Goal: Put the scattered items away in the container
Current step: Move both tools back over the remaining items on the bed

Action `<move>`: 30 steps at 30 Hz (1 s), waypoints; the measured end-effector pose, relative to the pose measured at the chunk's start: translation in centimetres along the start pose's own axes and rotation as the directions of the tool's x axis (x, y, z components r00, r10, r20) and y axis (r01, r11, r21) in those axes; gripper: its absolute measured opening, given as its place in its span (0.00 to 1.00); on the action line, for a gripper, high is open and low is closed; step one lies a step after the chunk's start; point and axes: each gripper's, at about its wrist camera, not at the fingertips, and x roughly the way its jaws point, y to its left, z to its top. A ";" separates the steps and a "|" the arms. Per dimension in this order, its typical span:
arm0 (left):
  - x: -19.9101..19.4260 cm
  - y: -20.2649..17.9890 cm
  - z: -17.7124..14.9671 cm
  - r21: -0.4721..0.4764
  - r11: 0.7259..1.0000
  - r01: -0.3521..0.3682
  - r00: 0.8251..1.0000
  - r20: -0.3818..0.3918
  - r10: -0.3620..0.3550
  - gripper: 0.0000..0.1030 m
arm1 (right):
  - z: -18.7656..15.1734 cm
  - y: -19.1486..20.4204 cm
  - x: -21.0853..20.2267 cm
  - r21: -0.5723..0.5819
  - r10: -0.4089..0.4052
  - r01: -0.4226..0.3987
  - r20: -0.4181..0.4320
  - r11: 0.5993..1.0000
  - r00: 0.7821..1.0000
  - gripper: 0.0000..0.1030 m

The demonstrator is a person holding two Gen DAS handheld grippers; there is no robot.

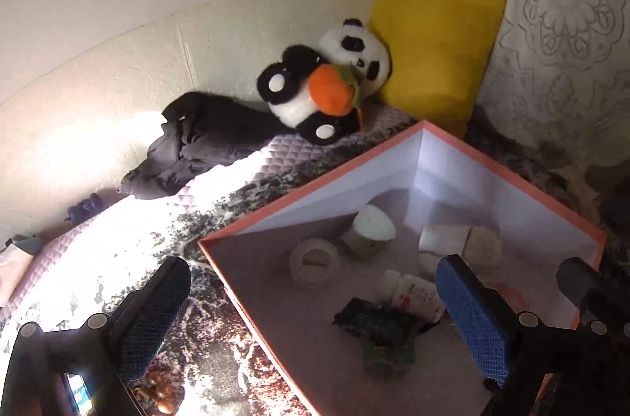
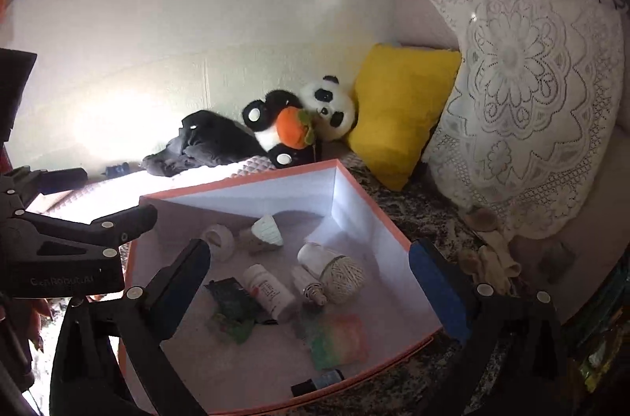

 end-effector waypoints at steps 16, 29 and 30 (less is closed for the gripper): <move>-11.9 3.4 -6.0 -0.099 0.994 -0.036 0.997 0.062 0.042 1.00 | -2.5 6.7 -11.8 -0.048 0.032 -0.031 0.025 0.998 0.999 1.00; -19.1 12.8 -20.5 -0.264 0.935 -0.237 0.972 -0.057 0.230 1.00 | -9.6 16.9 -17.1 -0.118 0.140 -0.144 -0.043 0.983 0.989 1.00; -19.5 13.6 -21.8 -0.273 0.925 -0.263 0.965 -0.075 0.253 1.00 | -10.3 17.9 -17.3 -0.124 0.148 -0.153 -0.052 0.980 0.988 1.00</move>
